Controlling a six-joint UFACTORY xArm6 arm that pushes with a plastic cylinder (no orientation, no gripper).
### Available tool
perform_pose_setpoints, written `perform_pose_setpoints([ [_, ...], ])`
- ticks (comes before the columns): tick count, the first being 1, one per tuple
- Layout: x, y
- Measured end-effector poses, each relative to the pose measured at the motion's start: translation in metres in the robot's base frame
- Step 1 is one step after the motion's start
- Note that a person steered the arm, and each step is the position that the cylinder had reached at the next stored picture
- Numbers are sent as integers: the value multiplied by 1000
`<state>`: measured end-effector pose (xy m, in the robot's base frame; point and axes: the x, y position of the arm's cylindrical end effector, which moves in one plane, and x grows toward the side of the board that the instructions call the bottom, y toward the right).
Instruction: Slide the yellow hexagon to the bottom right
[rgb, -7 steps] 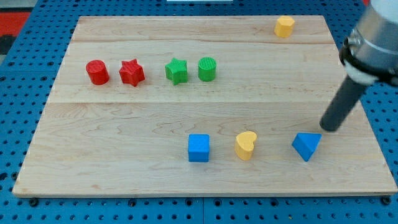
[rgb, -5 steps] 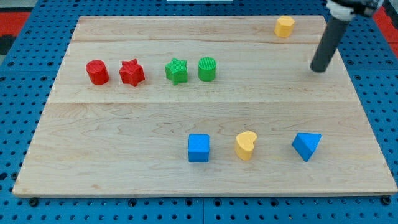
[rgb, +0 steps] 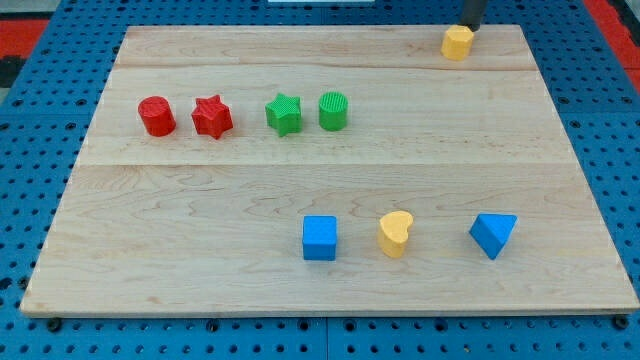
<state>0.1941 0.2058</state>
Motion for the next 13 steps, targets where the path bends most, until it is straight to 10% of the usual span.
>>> perform_pose_setpoints([
  [6,79,-83],
  [13,233,39],
])
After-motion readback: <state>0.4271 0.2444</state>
